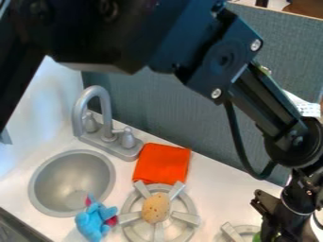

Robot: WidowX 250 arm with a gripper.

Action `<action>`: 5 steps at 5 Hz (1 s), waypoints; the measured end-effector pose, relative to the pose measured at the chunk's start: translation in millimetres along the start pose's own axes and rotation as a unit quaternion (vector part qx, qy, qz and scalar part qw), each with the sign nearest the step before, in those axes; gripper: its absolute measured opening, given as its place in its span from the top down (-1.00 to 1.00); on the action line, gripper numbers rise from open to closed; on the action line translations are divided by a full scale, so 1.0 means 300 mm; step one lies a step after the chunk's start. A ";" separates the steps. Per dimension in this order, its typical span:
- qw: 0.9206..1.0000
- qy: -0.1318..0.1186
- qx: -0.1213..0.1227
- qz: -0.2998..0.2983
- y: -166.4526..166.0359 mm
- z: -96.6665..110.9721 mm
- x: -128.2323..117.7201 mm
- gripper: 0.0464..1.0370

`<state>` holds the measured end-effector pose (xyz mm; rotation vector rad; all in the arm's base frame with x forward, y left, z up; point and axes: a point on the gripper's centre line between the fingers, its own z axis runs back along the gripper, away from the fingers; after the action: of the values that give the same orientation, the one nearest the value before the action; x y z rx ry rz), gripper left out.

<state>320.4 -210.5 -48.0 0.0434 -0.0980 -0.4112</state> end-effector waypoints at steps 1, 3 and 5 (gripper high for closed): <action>1.000 -0.004 -0.009 0.017 -0.004 -0.007 -0.016 -0.14; 0.998 -0.025 -0.012 0.055 0.014 0.025 -0.072 -0.95; 0.981 -0.091 -0.035 0.168 0.122 0.147 -0.234 -0.93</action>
<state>266.3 -149.8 -8.1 -0.0790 -0.2674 -0.0794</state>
